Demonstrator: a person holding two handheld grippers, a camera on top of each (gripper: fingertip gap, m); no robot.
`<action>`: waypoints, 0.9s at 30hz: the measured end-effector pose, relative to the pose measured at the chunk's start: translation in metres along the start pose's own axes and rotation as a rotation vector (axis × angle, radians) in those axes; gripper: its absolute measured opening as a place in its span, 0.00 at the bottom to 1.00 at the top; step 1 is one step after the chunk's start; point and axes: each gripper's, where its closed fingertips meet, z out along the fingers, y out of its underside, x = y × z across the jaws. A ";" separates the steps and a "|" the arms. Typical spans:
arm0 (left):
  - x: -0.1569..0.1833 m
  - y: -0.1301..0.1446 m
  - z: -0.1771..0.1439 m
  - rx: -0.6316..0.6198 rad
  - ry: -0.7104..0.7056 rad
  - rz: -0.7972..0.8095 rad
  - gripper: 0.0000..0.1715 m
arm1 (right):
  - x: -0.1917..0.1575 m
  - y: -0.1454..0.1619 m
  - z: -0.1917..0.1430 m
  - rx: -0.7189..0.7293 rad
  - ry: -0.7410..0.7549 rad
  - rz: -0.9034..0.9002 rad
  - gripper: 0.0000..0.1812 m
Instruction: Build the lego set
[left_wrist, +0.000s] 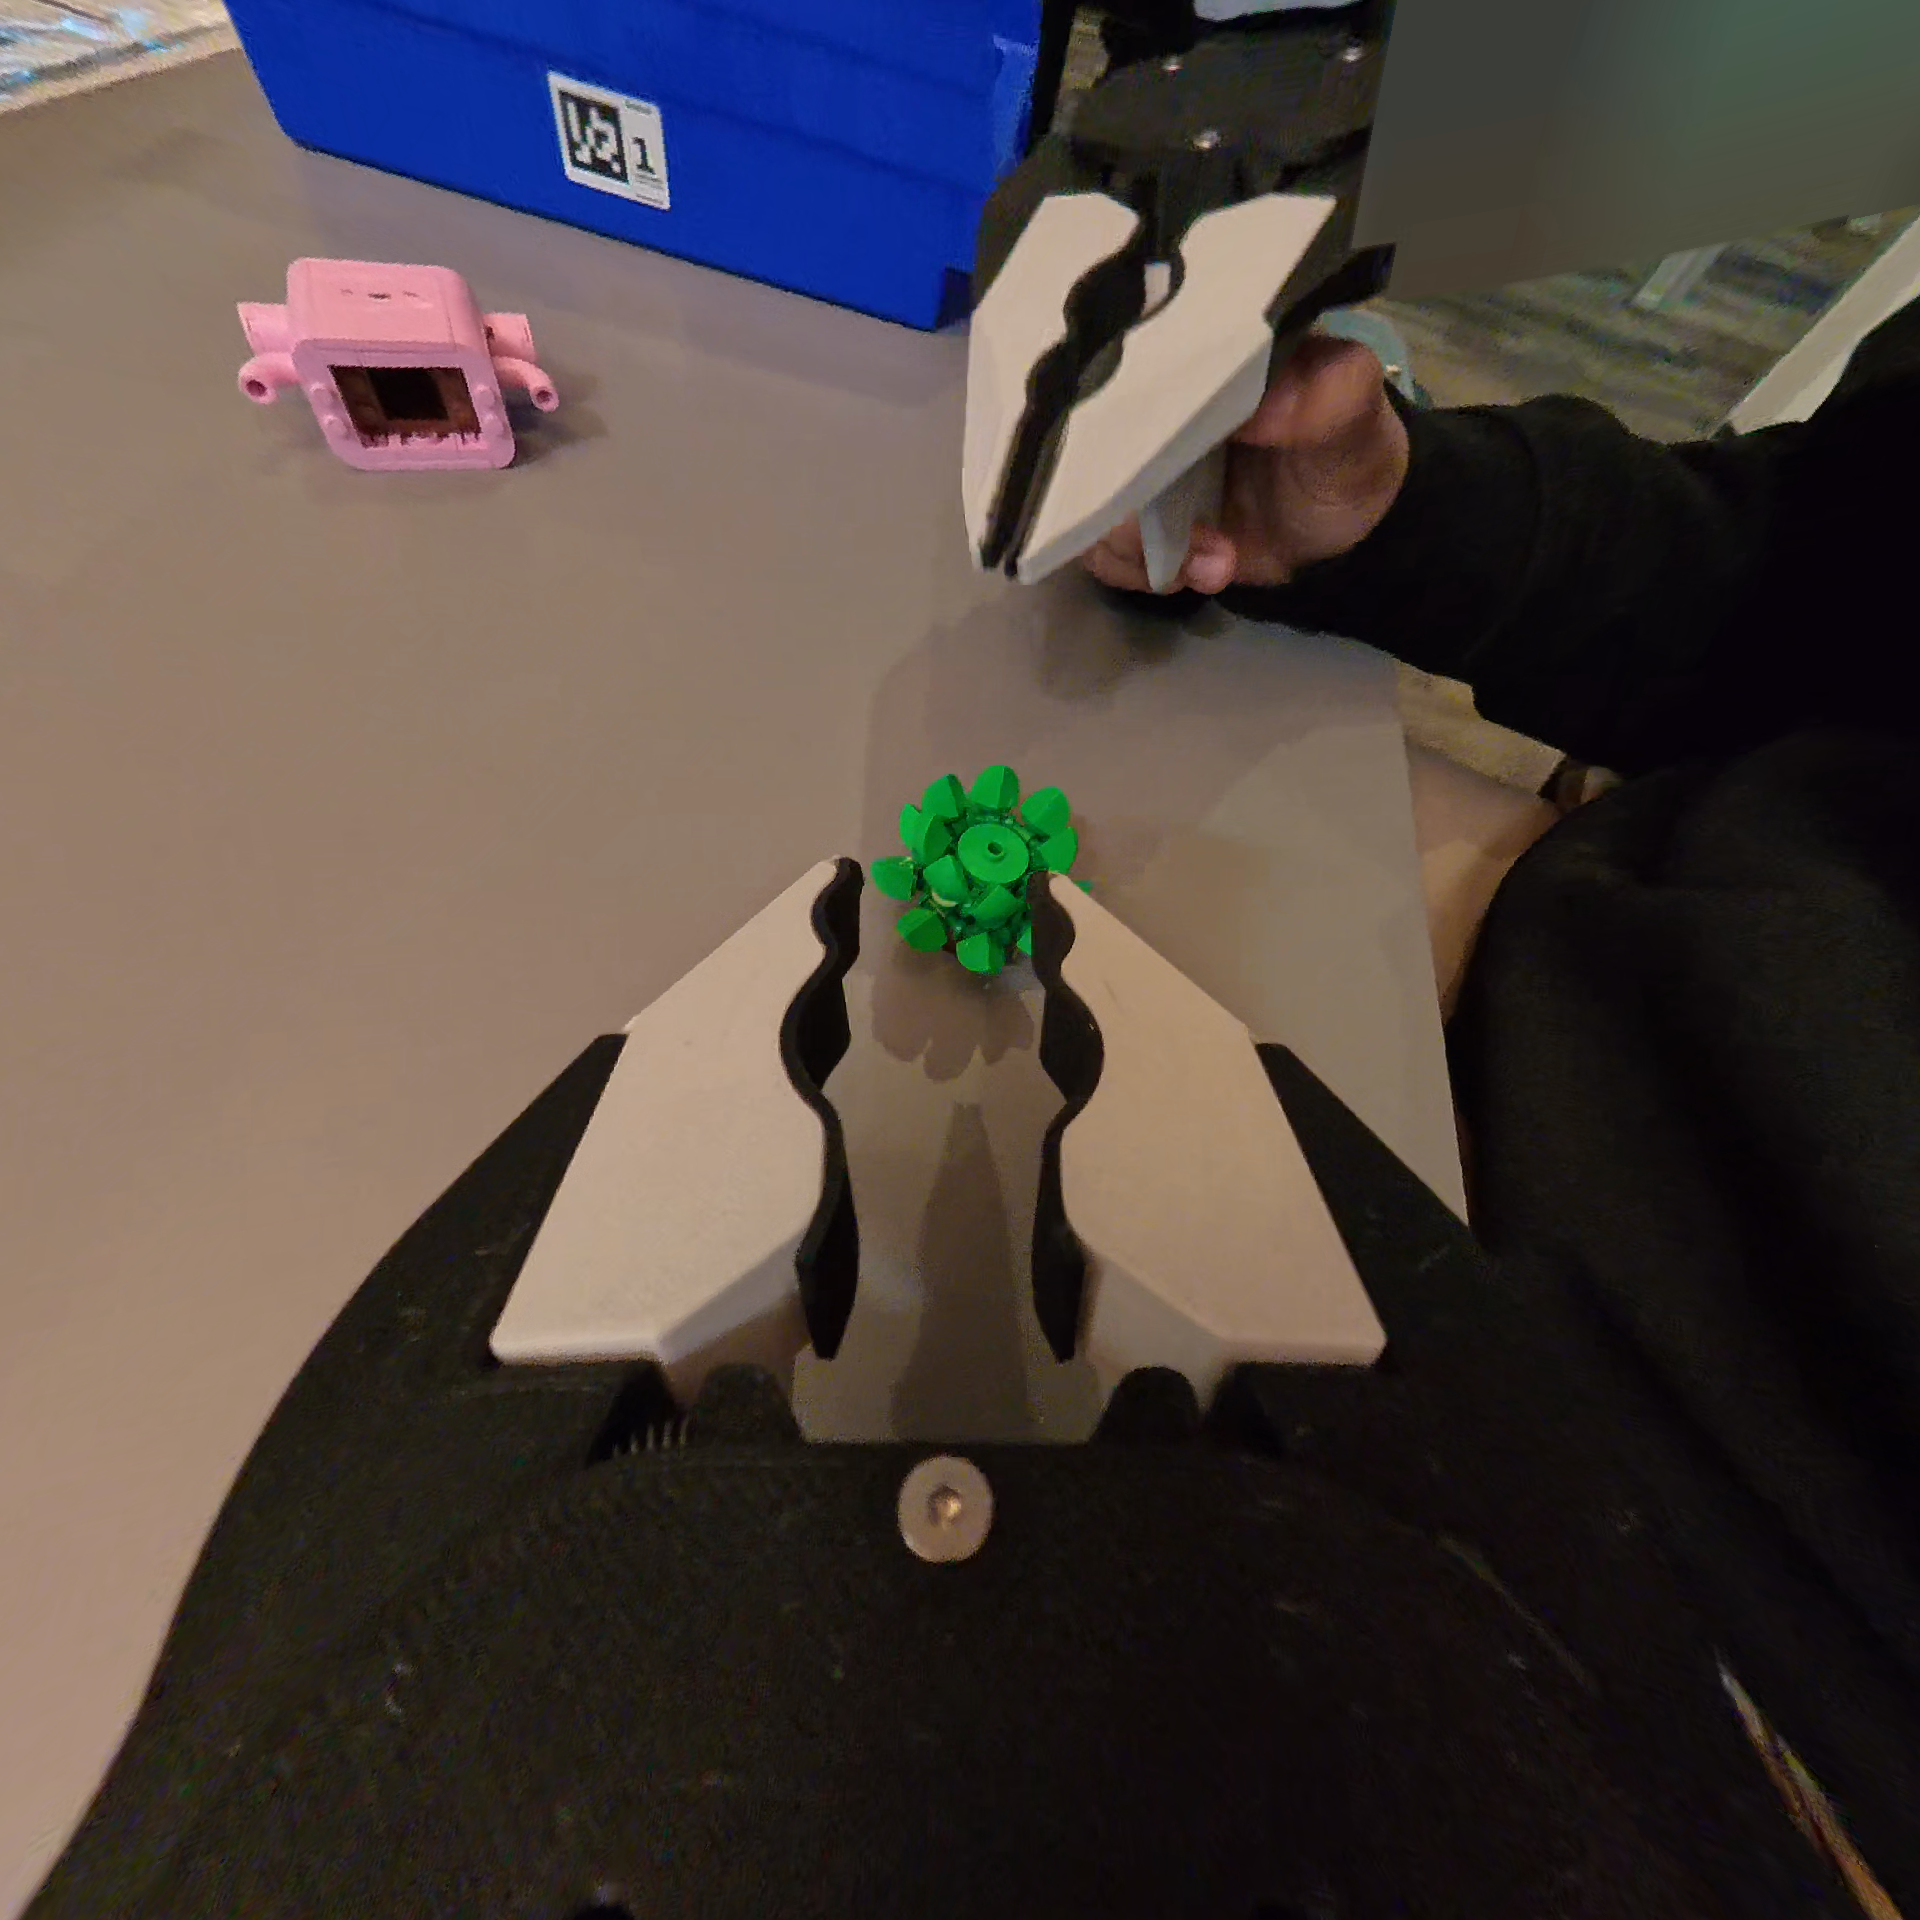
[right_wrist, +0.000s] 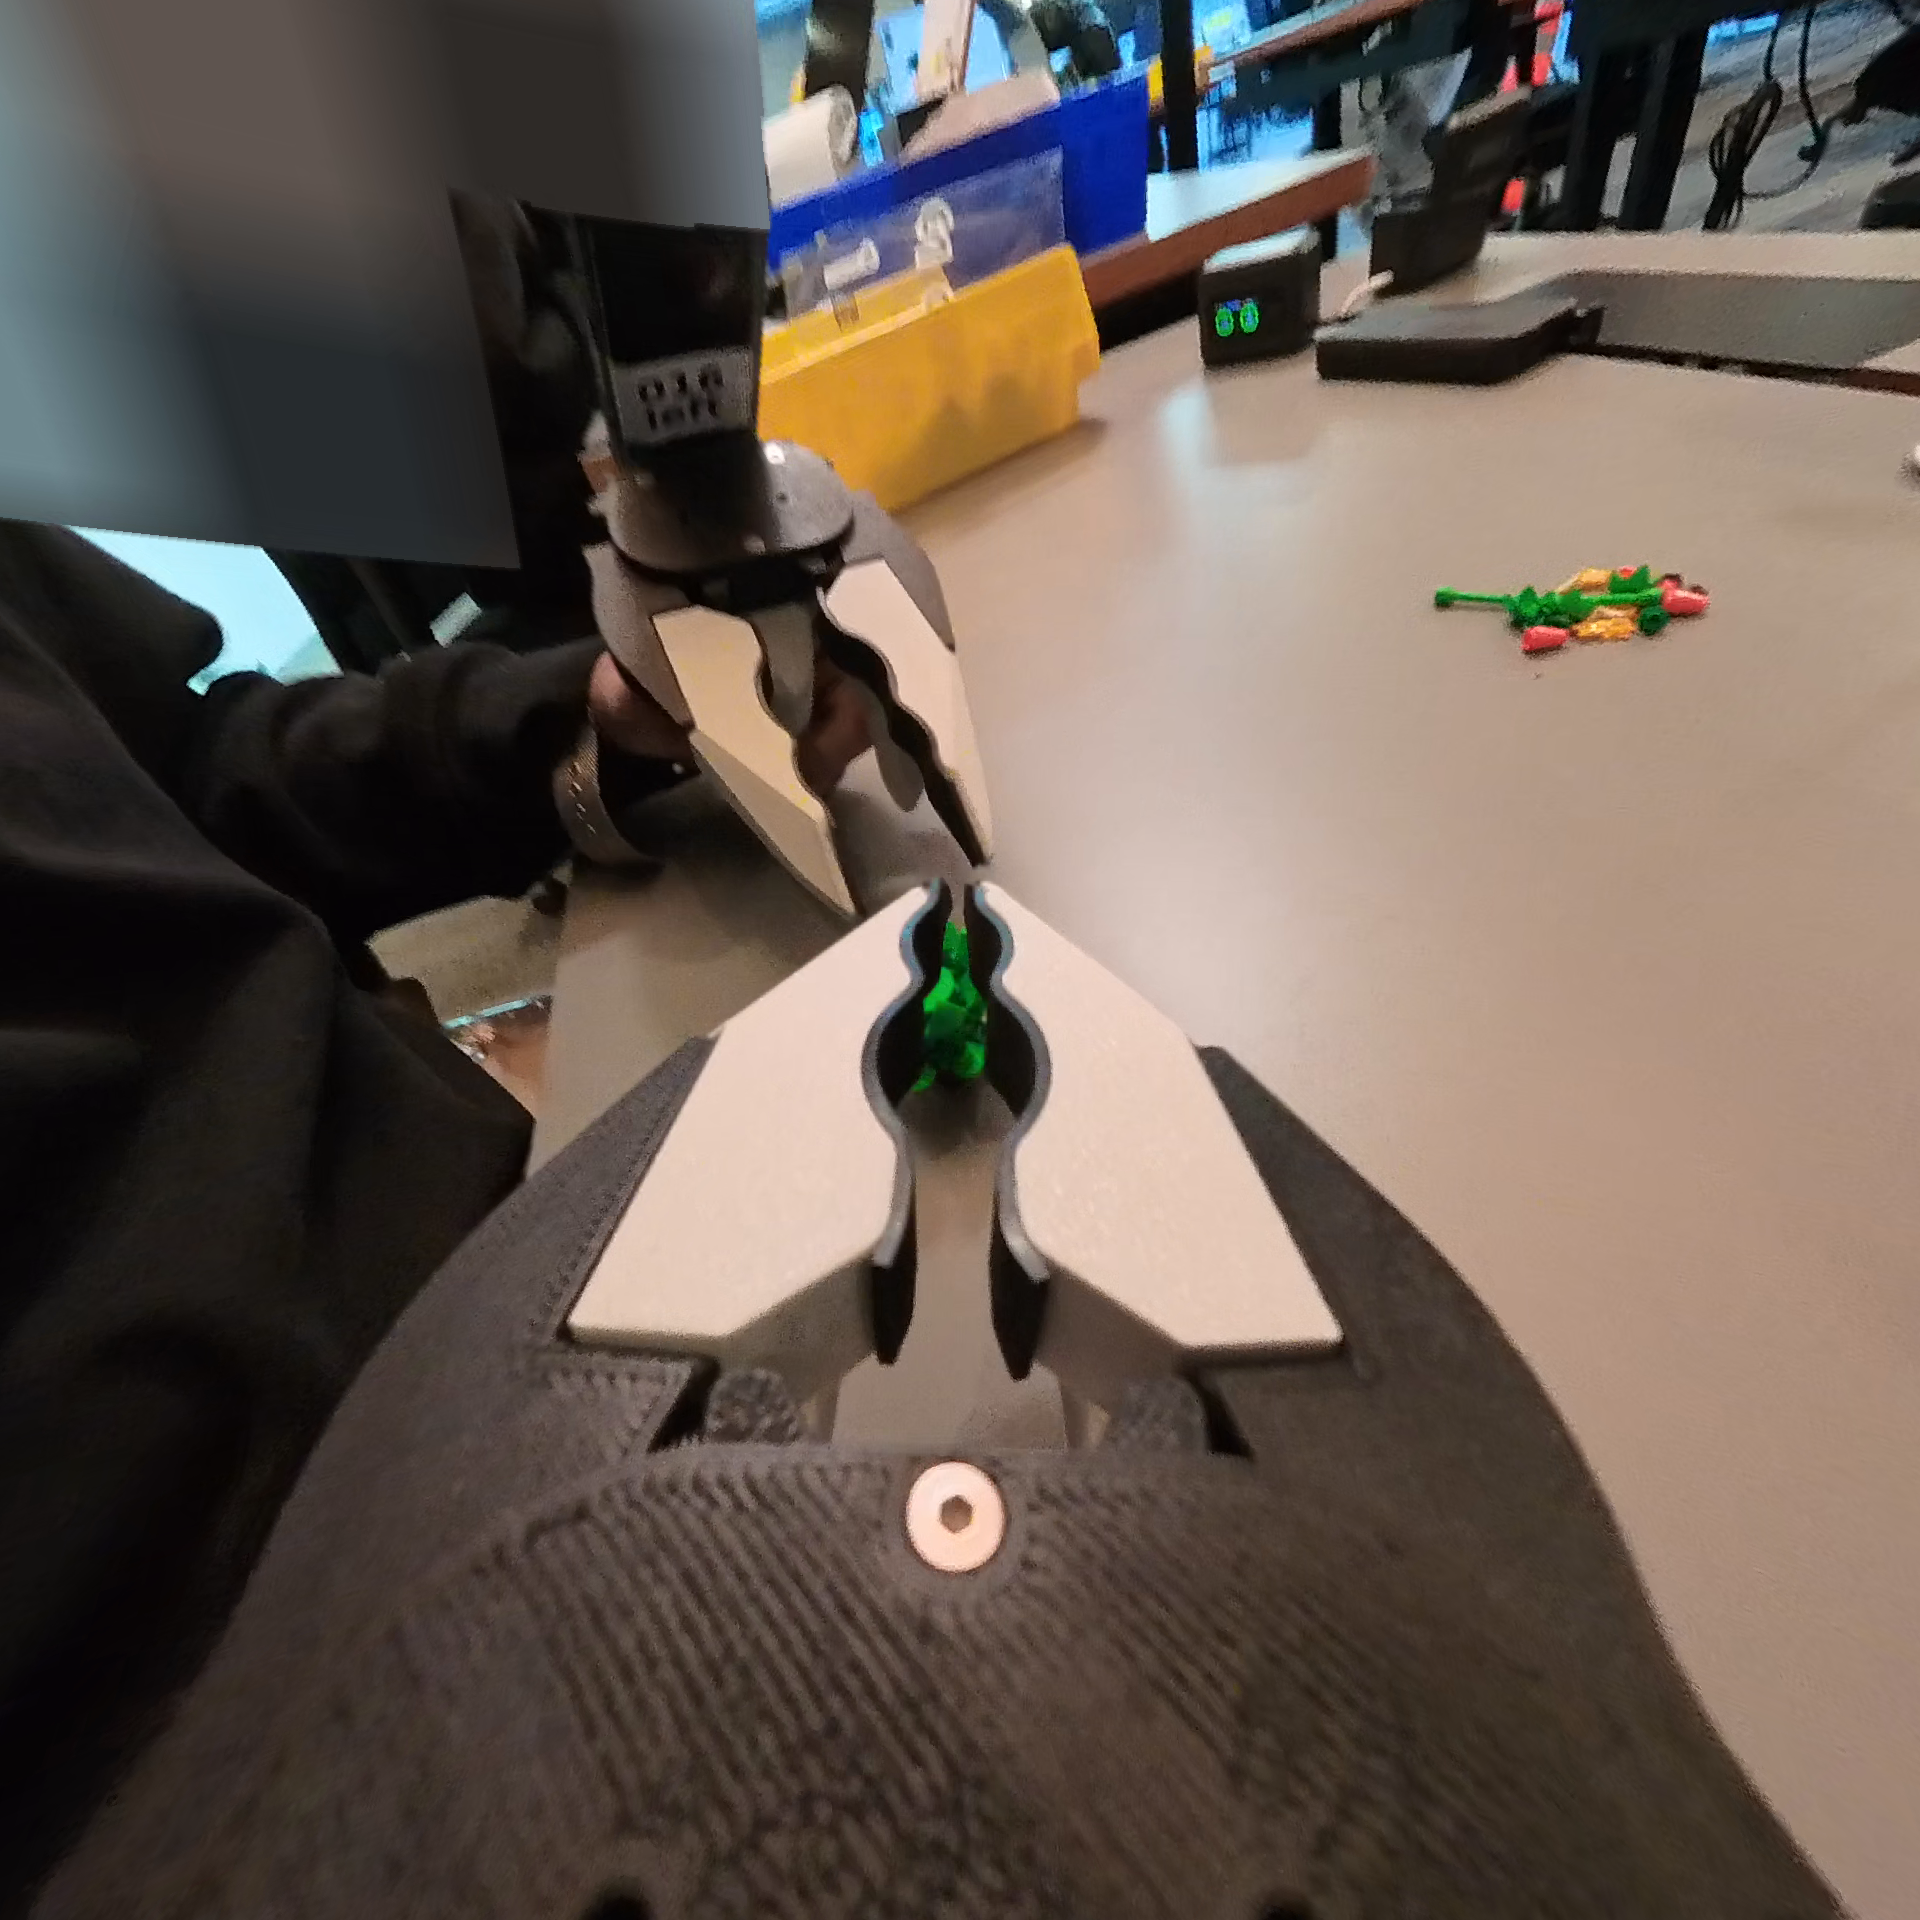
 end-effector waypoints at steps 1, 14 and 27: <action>0.000 0.000 0.000 0.000 0.006 -0.007 0.18 | 0.000 0.004 0.003 -0.029 0.015 -0.014 0.01; 0.001 0.006 0.003 -0.042 -0.003 0.004 0.18 | -0.004 0.018 0.013 -0.183 0.094 -0.059 0.00; 0.005 0.008 0.002 -0.051 0.018 0.015 0.04 | -0.009 0.034 0.027 -0.532 0.255 -0.113 0.00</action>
